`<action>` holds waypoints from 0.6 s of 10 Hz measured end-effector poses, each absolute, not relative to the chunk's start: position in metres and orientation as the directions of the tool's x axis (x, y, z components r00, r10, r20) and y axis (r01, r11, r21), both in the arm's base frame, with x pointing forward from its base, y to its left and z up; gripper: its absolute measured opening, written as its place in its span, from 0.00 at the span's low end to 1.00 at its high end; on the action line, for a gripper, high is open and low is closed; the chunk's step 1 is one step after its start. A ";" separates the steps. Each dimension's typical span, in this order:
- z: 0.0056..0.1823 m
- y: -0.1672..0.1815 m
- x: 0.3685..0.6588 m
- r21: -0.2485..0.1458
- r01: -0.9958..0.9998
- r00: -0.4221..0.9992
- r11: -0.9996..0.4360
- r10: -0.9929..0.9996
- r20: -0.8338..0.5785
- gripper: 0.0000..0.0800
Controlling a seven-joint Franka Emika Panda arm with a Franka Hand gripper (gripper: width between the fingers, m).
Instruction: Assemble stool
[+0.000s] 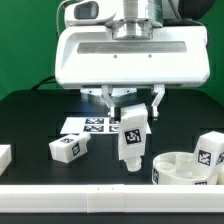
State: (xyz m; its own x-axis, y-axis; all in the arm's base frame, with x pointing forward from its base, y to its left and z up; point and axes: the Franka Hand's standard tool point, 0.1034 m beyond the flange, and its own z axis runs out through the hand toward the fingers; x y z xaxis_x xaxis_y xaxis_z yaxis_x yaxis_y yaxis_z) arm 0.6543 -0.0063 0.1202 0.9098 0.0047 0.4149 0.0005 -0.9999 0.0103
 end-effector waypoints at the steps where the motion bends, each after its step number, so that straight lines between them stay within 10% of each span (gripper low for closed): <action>1: 0.121 0.000 0.654 0.028 0.037 0.906 -0.999 0.045 0.420 0.41; 6: 0.118 0.041 0.639 0.046 0.106 0.906 -0.993 0.116 0.406 0.41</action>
Offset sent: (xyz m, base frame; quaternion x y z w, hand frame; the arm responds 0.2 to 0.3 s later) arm -0.0316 0.0244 0.0014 -0.0688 -0.0511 -0.0604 0.9945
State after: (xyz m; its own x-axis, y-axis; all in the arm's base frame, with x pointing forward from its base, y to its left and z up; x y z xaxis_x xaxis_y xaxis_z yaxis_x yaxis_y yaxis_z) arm 0.6390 0.0409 0.1182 0.9064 0.1161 0.4062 0.1065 -0.9932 0.0463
